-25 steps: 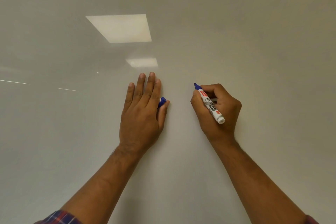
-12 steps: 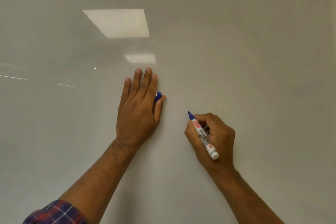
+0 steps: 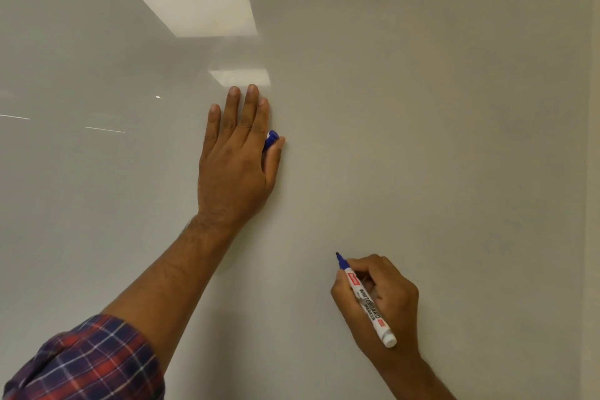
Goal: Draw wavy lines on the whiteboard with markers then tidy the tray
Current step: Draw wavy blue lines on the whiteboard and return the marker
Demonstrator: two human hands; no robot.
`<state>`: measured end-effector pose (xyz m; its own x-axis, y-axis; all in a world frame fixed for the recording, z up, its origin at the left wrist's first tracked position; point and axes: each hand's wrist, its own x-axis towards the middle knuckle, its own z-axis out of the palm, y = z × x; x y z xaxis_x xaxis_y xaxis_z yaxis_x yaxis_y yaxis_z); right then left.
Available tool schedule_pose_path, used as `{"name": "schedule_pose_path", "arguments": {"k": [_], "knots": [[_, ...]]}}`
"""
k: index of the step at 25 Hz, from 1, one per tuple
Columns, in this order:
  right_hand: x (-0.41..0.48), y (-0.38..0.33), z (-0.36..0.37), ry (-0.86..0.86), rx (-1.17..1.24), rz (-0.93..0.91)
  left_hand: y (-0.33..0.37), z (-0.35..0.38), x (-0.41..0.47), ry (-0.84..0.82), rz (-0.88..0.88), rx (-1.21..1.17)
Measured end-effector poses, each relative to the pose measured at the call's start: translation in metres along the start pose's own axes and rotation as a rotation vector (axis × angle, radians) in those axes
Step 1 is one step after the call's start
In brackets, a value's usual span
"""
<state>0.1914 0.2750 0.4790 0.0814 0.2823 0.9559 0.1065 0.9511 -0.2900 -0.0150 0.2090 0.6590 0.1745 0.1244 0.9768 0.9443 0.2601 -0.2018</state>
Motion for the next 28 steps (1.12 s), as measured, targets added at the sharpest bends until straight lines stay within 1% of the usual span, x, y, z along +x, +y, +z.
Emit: {"name": "schedule_pose_path", "arguments": {"k": [1,3,6,8,9,10,13,15,18,23,26,28], "knots": [[-0.009,0.002,0.000,-0.016,0.000,0.018,0.000,0.000,0.000,0.001,-0.001,0.000],[-0.026,0.004,0.001,-0.069,-0.046,-0.009,0.000,-0.001,0.001,0.004,-0.004,0.008],[-0.044,0.011,0.007,-0.096,-0.130,-0.016,0.000,-0.001,0.001,0.016,-0.005,0.009],[-0.052,0.016,0.014,-0.159,-0.185,-0.086,0.000,-0.001,0.000,0.022,-0.005,0.007],[-0.055,0.017,0.016,-0.186,-0.184,-0.089,0.001,-0.002,0.000,0.022,-0.003,0.003],[-0.055,0.014,0.015,-0.185,-0.166,-0.048,0.001,-0.002,0.000,0.023,-0.003,-0.001],[-0.043,-0.005,0.002,-0.059,-0.043,0.152,0.001,-0.002,-0.001,0.014,-0.010,0.001],[-0.018,-0.020,-0.008,0.000,0.094,0.222,0.001,-0.001,-0.001,0.008,-0.010,0.001],[0.038,-0.040,-0.016,0.063,0.217,0.212,0.001,0.000,0.000,0.011,-0.005,-0.005],[0.137,-0.055,-0.007,0.171,0.187,0.079,0.000,-0.001,-0.001,0.015,-0.006,0.000],[0.179,-0.056,0.000,0.183,0.182,0.022,0.001,-0.001,-0.001,0.019,-0.006,-0.003],[0.192,-0.052,0.006,0.174,0.160,0.021,0.001,0.000,-0.001,0.017,-0.006,-0.002]]}}
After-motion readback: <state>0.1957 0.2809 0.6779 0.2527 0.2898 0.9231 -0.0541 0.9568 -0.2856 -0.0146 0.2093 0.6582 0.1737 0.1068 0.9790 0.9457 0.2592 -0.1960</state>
